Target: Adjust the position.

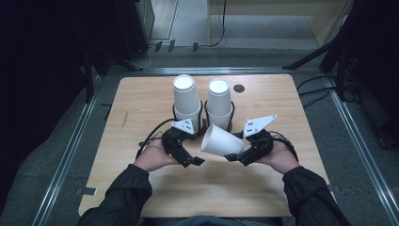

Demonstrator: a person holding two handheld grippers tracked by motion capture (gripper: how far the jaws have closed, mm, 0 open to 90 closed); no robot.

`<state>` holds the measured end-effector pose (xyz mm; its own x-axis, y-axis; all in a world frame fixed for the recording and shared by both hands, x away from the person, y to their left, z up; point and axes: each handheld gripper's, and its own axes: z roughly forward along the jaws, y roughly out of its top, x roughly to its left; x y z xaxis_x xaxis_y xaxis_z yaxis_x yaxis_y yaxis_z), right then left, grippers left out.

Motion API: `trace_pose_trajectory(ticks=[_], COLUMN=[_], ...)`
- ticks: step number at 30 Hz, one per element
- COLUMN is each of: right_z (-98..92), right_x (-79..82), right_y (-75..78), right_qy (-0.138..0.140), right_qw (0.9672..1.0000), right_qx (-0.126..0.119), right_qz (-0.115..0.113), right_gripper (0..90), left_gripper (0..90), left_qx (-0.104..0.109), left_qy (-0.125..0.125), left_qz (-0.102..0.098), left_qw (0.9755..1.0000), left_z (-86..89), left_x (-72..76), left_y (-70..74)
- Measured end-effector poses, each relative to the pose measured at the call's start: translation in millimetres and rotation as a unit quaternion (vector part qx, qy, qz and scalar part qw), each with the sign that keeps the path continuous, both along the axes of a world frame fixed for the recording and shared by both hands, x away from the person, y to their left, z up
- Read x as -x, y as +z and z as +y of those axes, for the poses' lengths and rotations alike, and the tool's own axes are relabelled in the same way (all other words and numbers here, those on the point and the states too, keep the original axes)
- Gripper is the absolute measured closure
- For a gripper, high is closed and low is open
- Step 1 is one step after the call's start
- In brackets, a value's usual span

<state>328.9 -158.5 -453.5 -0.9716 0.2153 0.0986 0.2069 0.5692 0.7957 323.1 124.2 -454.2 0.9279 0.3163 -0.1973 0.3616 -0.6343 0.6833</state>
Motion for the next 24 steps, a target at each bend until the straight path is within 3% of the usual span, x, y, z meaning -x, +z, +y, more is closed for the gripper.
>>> trace_pose_trajectory(ticks=[6,13,18,24], right_z=[-1.3,1.8,3.8,9.6], right_x=[-0.7,0.3,0.9,3.2], right_y=[2.0,1.9,1.5,-0.2], right_qy=[-0.002,0.002,0.004,0.017], right_qw=[0.9998,0.9997,0.9993,0.9989], right_qx=[-0.017,-0.025,-0.035,-0.042], right_qz=[0.000,0.000,-0.006,-0.004], right_gripper=[23.4,23.4,23.4,23.5], left_gripper=[0.0,0.0,0.0,0.0], left_qx=[0.015,0.048,0.056,0.088], left_qy=[0.015,0.019,0.021,0.027], left_qz=[-0.012,0.001,-0.009,0.009], left_qw=[0.9997,0.9987,0.9982,0.9957], left_z=[-1.5,-4.1,-7.1,-6.5], left_x=[2.0,2.2,6.2,2.7], left_y=[5.1,8.0,12.8,13.3])
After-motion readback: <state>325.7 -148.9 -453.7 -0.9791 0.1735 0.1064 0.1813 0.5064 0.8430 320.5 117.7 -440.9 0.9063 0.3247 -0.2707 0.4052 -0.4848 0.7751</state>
